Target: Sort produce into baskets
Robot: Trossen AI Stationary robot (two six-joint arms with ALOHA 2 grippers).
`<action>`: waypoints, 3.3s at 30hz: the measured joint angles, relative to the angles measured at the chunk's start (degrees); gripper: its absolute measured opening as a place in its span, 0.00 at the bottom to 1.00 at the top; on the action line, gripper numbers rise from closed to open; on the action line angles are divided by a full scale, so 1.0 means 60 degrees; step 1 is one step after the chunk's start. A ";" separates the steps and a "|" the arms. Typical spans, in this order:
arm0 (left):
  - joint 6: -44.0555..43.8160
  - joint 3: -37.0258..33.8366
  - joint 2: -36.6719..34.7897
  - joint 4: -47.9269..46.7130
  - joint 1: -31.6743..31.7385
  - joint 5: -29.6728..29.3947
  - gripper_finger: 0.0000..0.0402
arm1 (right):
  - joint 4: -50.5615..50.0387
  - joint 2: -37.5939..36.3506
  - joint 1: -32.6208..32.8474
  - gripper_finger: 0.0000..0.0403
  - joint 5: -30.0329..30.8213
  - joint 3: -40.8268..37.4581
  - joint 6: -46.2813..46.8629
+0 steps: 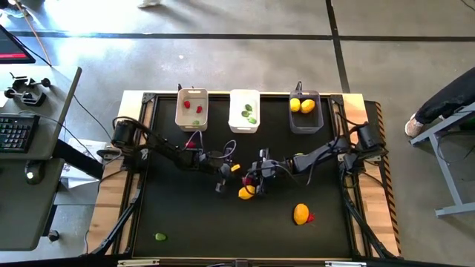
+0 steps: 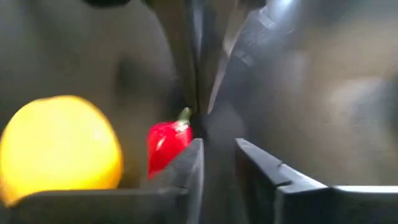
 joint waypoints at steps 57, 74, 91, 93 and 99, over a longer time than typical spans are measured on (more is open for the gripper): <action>0.0412 0.0160 0.0206 -0.0522 0.0149 0.0883 0.14 | -0.0373 -0.0528 0.0309 0.50 0.0982 0.0000 0.0215; 0.0988 0.0156 0.0254 -0.0377 0.0145 0.1211 0.06 | -0.0380 -0.0528 0.0306 0.50 0.0985 0.0000 0.0215; 0.0674 -0.0427 -0.0788 -0.0940 0.0583 0.0076 0.00 | -0.0548 -0.0524 0.0309 0.50 0.0996 0.0000 0.0219; 0.0468 -0.0732 -0.1305 -0.1068 0.0813 -0.0184 0.00 | -0.0581 -0.0524 0.0306 0.50 0.1018 0.0000 0.0219; -0.0248 -0.1751 -0.3310 -0.1451 0.1792 -0.1336 0.00 | -0.0604 -0.0524 0.0309 0.50 0.1014 0.0000 0.0226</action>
